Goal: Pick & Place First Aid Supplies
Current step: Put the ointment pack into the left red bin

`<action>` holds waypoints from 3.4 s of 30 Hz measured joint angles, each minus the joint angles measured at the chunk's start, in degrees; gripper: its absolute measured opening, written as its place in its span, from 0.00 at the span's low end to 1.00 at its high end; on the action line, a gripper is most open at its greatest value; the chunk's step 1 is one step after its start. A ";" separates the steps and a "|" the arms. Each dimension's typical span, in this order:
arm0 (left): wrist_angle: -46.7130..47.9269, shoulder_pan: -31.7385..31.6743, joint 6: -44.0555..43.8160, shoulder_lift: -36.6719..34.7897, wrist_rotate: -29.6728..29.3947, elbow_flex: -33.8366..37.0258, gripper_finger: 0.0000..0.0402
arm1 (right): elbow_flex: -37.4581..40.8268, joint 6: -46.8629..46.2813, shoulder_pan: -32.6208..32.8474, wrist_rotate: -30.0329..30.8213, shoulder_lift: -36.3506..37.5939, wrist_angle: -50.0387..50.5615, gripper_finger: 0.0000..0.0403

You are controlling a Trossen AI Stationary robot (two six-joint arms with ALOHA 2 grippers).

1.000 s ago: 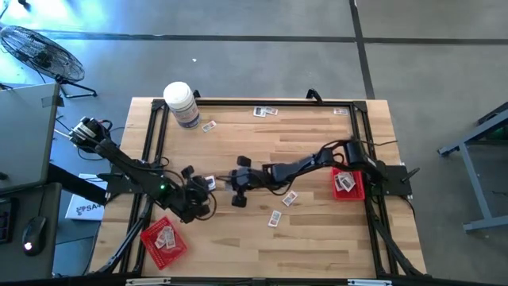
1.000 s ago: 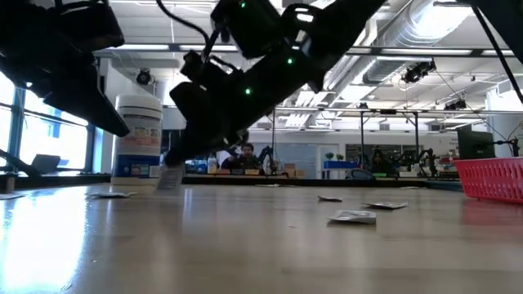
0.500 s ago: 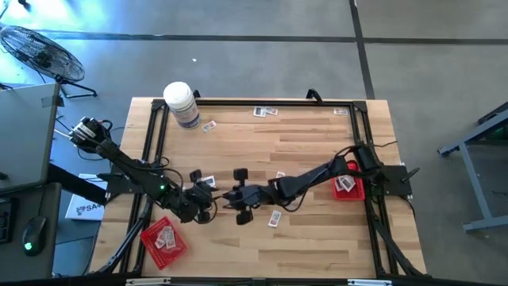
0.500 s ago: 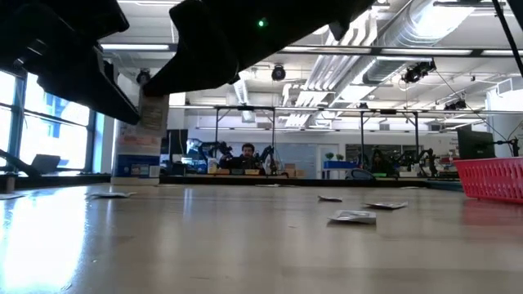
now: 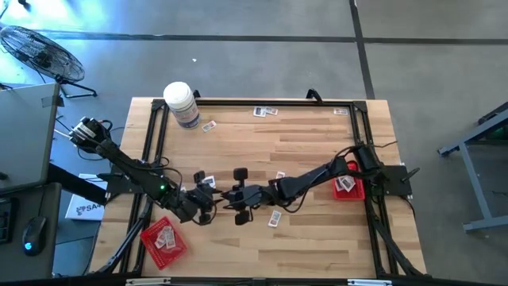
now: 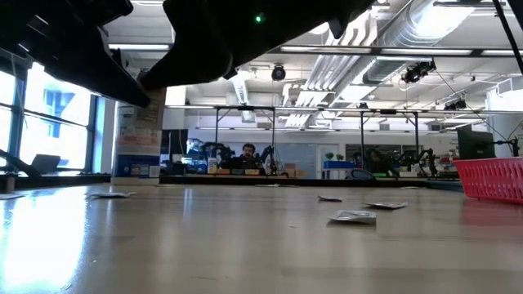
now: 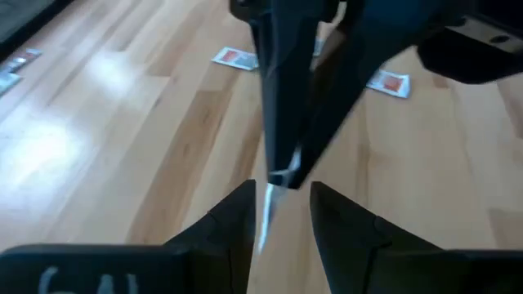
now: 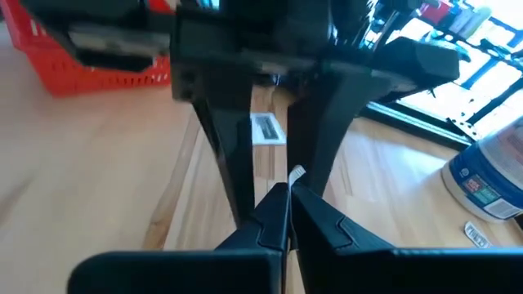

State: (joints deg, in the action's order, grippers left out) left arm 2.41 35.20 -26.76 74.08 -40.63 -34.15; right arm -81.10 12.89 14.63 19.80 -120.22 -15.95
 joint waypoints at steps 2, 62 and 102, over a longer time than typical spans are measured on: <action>0.20 0.00 0.00 0.00 -0.26 0.00 0.28 | -0.02 -0.33 0.00 0.01 0.00 -0.98 0.02; 39.92 26.67 -63.94 2.80 45.22 -13.21 0.00 | -0.04 -14.08 7.62 13.76 6.56 25.07 0.41; 54.50 26.64 -58.10 2.71 14.71 -20.62 0.27 | -0.04 -24.79 12.15 -4.27 7.21 47.11 0.38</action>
State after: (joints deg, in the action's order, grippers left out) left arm 56.91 61.84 -84.87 76.79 -25.91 -54.78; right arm -81.14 -11.90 26.78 15.53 -113.01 31.16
